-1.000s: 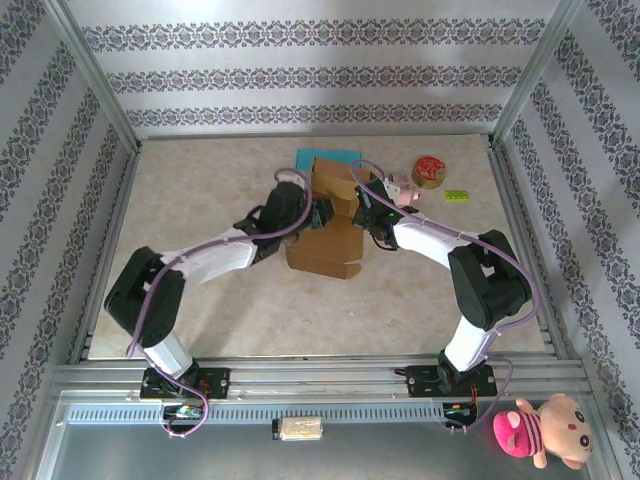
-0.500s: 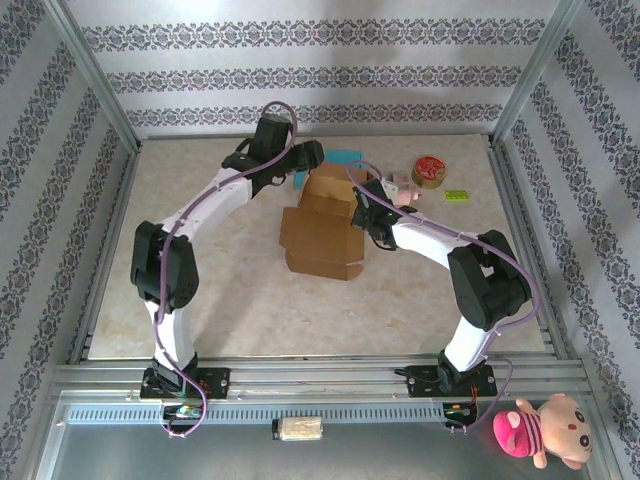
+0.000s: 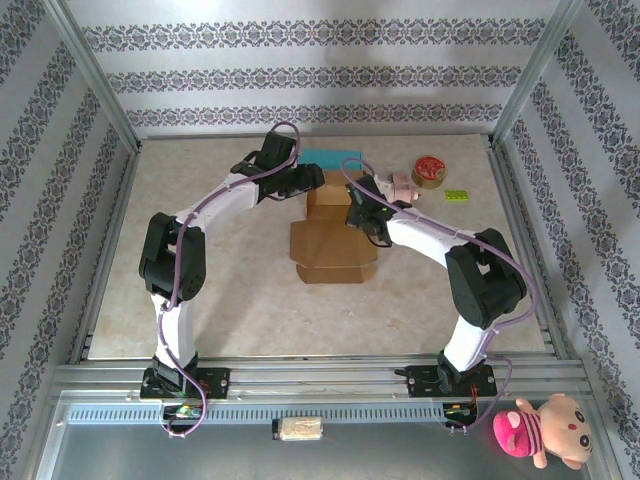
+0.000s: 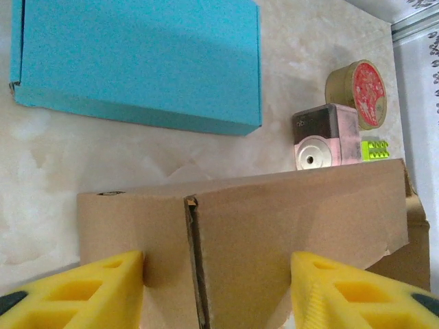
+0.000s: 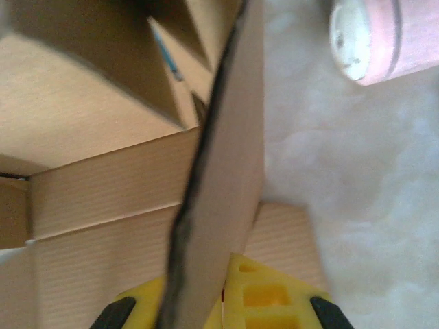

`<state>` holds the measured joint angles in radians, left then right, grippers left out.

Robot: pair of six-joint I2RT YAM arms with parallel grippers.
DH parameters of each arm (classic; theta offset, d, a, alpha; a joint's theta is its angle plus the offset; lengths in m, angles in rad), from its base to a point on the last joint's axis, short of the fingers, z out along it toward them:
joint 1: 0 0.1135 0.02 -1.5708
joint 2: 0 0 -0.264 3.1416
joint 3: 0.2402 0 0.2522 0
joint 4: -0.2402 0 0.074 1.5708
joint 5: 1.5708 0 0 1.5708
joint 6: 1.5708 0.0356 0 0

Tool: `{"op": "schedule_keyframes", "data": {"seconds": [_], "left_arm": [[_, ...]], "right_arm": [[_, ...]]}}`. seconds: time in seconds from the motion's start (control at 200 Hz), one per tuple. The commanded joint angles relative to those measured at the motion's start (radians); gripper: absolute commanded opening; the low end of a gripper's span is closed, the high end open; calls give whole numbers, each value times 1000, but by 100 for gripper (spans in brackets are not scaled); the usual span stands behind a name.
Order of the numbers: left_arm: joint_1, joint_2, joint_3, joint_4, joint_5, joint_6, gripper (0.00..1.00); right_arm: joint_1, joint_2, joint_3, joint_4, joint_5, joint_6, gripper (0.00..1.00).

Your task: Fold the paper box

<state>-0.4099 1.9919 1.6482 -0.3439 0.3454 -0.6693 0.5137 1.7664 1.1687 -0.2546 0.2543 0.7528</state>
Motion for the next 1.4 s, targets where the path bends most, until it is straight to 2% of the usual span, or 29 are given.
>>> {"op": "schedule_keyframes", "data": {"seconds": [0.0, 0.12, 0.205, 0.37, 0.485, 0.63, 0.795, 0.904, 1.039, 1.104, 1.229, 1.324, 1.399], "left_arm": [[2, -19, -19, 36, 54, -31, 54], [1, -22, -22, 34, 46, -21, 54], [1, -27, -27, 35, 34, -13, 54], [3, -27, -35, 32, 12, 3, 54], [5, -20, -37, 35, -5, 11, 54], [6, -4, -27, 26, -20, 23, 54], [8, 1, -28, 33, -26, 22, 54], [10, 4, -27, 34, -23, 25, 54], [9, 4, -31, 40, -16, 26, 54], [9, 3, -33, 44, -16, 28, 54], [9, -1, -39, 51, -16, 30, 54], [9, -1, -39, 54, -14, 31, 54], [9, -6, -45, 54, -16, 31, 54]], "right_arm": [[22, 41, 55, 38, -103, 110, 8], [35, 90, 88, 61, -69, 139, 10], [43, 131, 90, 90, -28, 114, 15], [43, 131, 52, 135, -61, 59, 23], [43, 57, -7, 197, -124, -96, 32], [43, -68, -89, 199, -176, -245, 38], [28, -248, -153, 188, -335, -398, 48], [-30, -359, -177, 195, -439, -526, 52], [-159, -462, -270, 332, -452, -702, 55], [-215, -449, -290, 389, -490, -821, 57], [-259, -336, -220, 290, -602, -1075, 67], [-253, -248, -173, 230, -554, -1258, 68], [-263, -188, -159, 289, -494, -1286, 69]]}}
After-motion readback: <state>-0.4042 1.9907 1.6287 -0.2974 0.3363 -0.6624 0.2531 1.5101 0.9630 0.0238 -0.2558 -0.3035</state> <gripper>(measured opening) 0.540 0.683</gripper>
